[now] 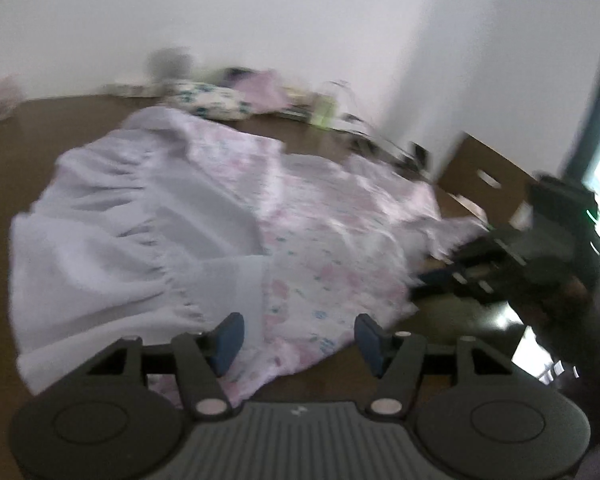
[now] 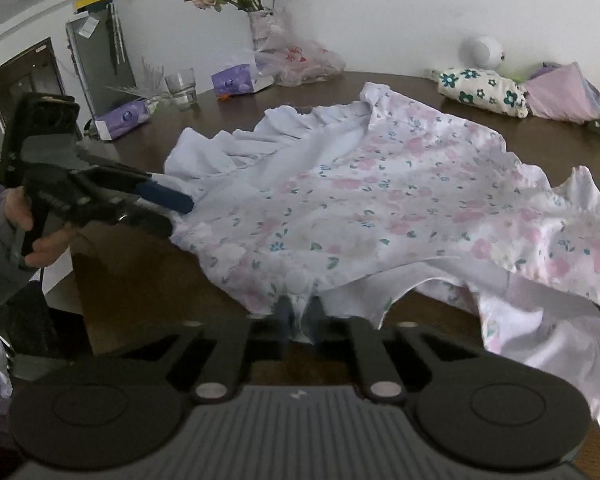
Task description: Fold clothes
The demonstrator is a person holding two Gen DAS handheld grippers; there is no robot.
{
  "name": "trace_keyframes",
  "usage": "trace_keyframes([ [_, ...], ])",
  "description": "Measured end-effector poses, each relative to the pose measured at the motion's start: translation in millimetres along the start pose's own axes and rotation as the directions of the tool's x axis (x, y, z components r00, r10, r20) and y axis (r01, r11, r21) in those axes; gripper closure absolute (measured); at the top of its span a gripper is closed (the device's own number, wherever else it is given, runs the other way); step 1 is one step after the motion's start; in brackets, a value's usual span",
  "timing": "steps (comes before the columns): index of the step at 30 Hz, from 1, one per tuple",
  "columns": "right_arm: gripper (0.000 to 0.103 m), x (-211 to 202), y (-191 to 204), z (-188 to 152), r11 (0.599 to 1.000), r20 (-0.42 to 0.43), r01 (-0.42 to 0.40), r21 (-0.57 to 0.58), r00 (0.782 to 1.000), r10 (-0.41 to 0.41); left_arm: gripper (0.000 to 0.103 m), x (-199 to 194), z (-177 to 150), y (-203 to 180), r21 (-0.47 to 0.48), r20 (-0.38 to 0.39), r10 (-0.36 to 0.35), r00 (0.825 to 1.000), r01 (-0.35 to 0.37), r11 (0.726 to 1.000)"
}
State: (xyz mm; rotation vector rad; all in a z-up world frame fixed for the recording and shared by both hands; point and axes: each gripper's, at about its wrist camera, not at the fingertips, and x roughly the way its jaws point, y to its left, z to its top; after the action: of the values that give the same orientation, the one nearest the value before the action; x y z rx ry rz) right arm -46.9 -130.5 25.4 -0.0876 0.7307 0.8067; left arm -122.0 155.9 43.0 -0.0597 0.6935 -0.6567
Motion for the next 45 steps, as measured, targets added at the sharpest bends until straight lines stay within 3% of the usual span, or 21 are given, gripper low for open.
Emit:
trace_keyframes([
  [3, 0.101, -10.4, -11.0, 8.0, 0.997, 0.021, -0.035, 0.065, 0.999, 0.034, 0.044, 1.5, -1.0, -2.1, 0.079, -0.024, -0.003, 1.000, 0.005, 0.997],
  [5, 0.101, -20.3, -20.5, 11.8, 0.989, 0.045, -0.071, 0.127, 0.997, 0.066, 0.053, 4.3, -1.0, -4.5, 0.131, -0.051, 0.003, 0.999, 0.004, 0.991],
  [6, 0.101, -24.4, -24.5, 13.2, 0.985, 0.055, -0.086, 0.151, 0.995, 0.079, 0.060, 6.1, -0.8, -6.5, 0.167, -0.070, 0.008, 0.998, 0.004, 0.986],
  [8, 0.101, -26.2, -28.9, 12.8, 0.983, 0.047, -0.085, 0.164, 0.996, 0.078, 0.096, 9.4, 1.2, -9.2, 0.227, -0.105, 0.021, 0.994, 0.003, 0.974],
  [9, 0.101, -25.0, -29.1, 12.6, 0.985, 0.034, -0.070, 0.160, 0.997, 0.065, 0.099, 9.6, 4.4, -6.7, 0.223, -0.124, 0.014, 0.992, 0.014, 0.975],
  [13, 0.101, -25.0, -20.9, 9.8, 0.995, -0.021, -0.060, 0.081, 0.998, 0.062, 0.101, -6.3, 21.8, 9.7, 0.097, -0.152, -0.152, 0.977, 0.168, 0.981],
  [15, 0.101, -31.6, -22.3, 9.2, 0.993, -0.026, -0.104, 0.058, 0.994, 0.105, 0.101, -14.5, 30.2, 17.9, 0.046, -0.163, -0.246, 0.956, 0.256, 0.966],
  [17, 0.098, -32.1, -27.2, 8.2, 0.991, -0.046, -0.112, 0.075, 0.992, 0.116, 0.101, -7.5, 30.3, 21.6, 0.047, -0.248, -0.200, 0.948, 0.218, 0.975],
  [19, 0.091, -28.1, -28.3, 6.0, 0.994, -0.101, -0.094, 0.061, 0.990, 0.100, 0.092, 0.3, 27.7, 20.1, 0.074, -0.339, -0.141, 0.930, 0.175, 0.982],
  [21, 0.081, -28.3, -26.3, 5.6, 0.997, -0.117, -0.065, 0.044, 0.991, 0.070, 0.090, -4.2, 34.0, 11.9, 0.096, -0.282, -0.153, 0.947, 0.186, 0.978],
  [22, 0.078, -32.0, -28.9, 8.2, 0.995, -0.083, -0.074, 0.069, 0.993, 0.080, 0.080, -7.1, 38.0, 7.9, 0.106, -0.242, -0.163, 0.956, 0.194, 0.975],
  [23, 0.078, -31.5, -29.9, 13.6, 0.994, -0.058, -0.072, 0.079, 0.995, 0.077, 0.060, -10.1, 41.9, 3.9, 0.116, -0.202, -0.174, 0.964, 0.200, 0.973],
  [25, 0.071, -12.9, -25.2, 36.3, 0.999, -0.042, -0.020, 0.036, 0.999, 0.021, 0.045, -0.8, 48.3, 1.0, 0.088, -0.129, -0.148, 0.981, 0.160, 0.983],
  [28, 0.070, 15.1, -18.1, 70.4, 0.998, -0.013, 0.062, -0.028, 0.998, -0.062, 0.056, 24.7, 45.0, 1.0, 0.040, -0.159, -0.124, 0.979, 0.132, 0.990],
  [31, 0.070, 46.9, -9.1, 103.4, 0.988, 0.009, 0.123, -0.092, 0.992, -0.123, 0.056, 32.0, 29.5, -2.0, 0.028, -0.181, -0.131, 0.975, 0.138, 0.990],
  [34, 0.071, 108.3, 14.0, 124.2, 0.984, -0.073, 0.026, -0.174, 0.997, -0.039, 0.056, 29.6, 16.2, -5.4, 0.020, -0.167, -0.136, 0.976, 0.142, 0.990],
  [36, 0.079, 138.0, 17.7, 126.4, 0.976, -0.124, 0.050, -0.214, 0.989, -0.078, 0.056, 25.5, 12.5, -6.2, 0.010, -0.158, -0.140, 0.977, 0.143, 0.990],
  [38, 0.103, 150.0, 17.3, 128.0, 0.975, -0.128, 0.053, -0.217, 0.988, -0.083, 0.057, 21.3, 8.9, -7.0, -0.001, -0.149, -0.143, 0.978, 0.145, 0.990],
  [43, 0.103, 162.9, 10.9, 135.2, 0.964, -0.066, 0.160, -0.214, 0.982, -0.178, 0.060, 15.6, 4.7, -4.0, -0.044, -0.158, -0.179, 0.971, 0.174, 0.984],
  [45, 0.103, 164.8, 11.0, 137.2, 0.962, -0.063, 0.166, -0.217, 0.981, -0.184, 0.062, 15.2, 4.9, -2.8, -0.051, -0.164, -0.184, 0.969, 0.178, 0.983],
])
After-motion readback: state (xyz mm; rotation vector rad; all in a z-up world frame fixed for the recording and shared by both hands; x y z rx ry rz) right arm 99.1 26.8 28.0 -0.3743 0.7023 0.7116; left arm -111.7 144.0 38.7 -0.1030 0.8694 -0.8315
